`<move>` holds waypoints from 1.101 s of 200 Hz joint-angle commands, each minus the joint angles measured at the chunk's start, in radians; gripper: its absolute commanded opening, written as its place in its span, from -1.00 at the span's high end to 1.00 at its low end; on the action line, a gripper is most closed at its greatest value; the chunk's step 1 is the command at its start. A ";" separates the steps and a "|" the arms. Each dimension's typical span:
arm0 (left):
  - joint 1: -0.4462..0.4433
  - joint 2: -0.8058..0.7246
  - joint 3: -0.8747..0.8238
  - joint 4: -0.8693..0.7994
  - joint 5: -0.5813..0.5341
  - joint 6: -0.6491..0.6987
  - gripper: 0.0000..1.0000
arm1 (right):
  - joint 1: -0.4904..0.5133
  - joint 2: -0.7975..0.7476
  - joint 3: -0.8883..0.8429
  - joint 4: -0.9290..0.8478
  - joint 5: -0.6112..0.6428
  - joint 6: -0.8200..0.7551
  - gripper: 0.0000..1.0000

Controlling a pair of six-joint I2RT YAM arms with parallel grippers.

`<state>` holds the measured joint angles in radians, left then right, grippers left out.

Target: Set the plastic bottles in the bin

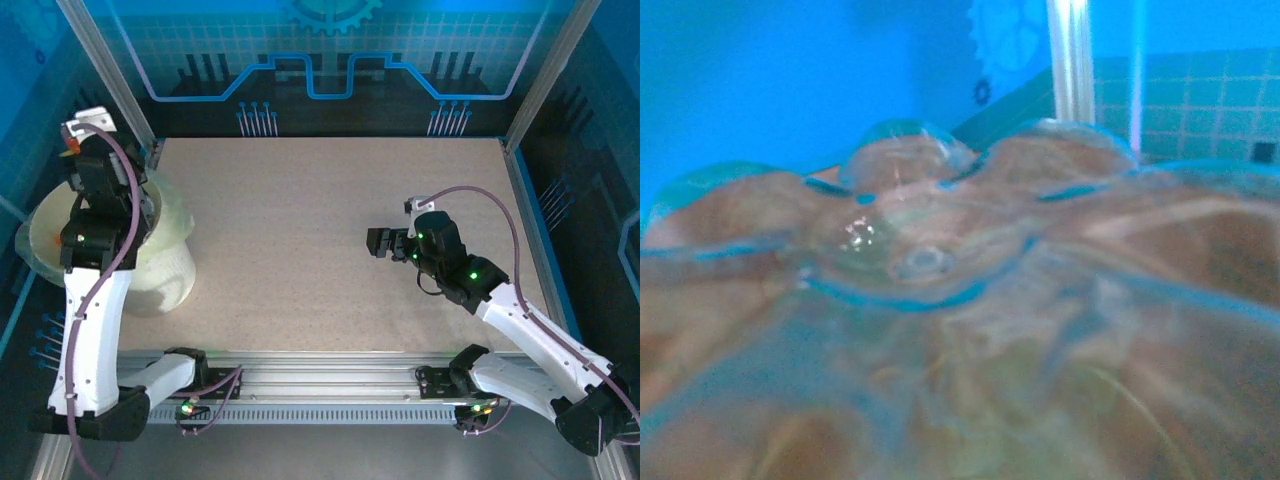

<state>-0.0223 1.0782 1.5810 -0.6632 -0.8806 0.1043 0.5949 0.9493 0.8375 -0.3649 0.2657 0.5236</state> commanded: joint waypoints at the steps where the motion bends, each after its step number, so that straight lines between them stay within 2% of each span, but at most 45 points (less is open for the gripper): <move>1: 0.077 -0.015 -0.008 -0.063 0.042 -0.089 -0.24 | -0.010 0.005 0.030 -0.032 0.020 -0.012 -1.00; 51: 0.213 -0.039 -0.148 -0.076 0.251 -0.222 -0.26 | -0.017 0.003 0.037 -0.035 0.012 -0.019 -1.00; 76: 0.284 -0.032 -0.199 -0.084 0.418 -0.310 -0.27 | -0.017 0.002 0.036 -0.037 0.010 -0.013 -1.00; 94: 0.315 -0.028 -0.237 -0.076 0.486 -0.363 -0.28 | -0.018 0.002 0.029 -0.040 0.008 -0.005 -1.00; 169: 0.325 -0.015 -0.389 -0.027 0.467 -0.440 -0.30 | -0.019 -0.033 -0.007 -0.049 0.020 0.007 -1.00; 192: 0.325 0.002 -0.406 -0.045 0.464 -0.460 -0.48 | -0.020 -0.040 -0.024 -0.045 0.023 0.018 -1.00; 220: 0.328 0.023 -0.325 -0.106 0.459 -0.461 -0.64 | -0.021 -0.035 -0.026 -0.042 0.024 0.016 -1.00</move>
<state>0.2928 1.0817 1.1976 -0.6662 -0.4358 -0.3386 0.5880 0.9226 0.8242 -0.4034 0.2768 0.5251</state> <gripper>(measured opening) 0.783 0.999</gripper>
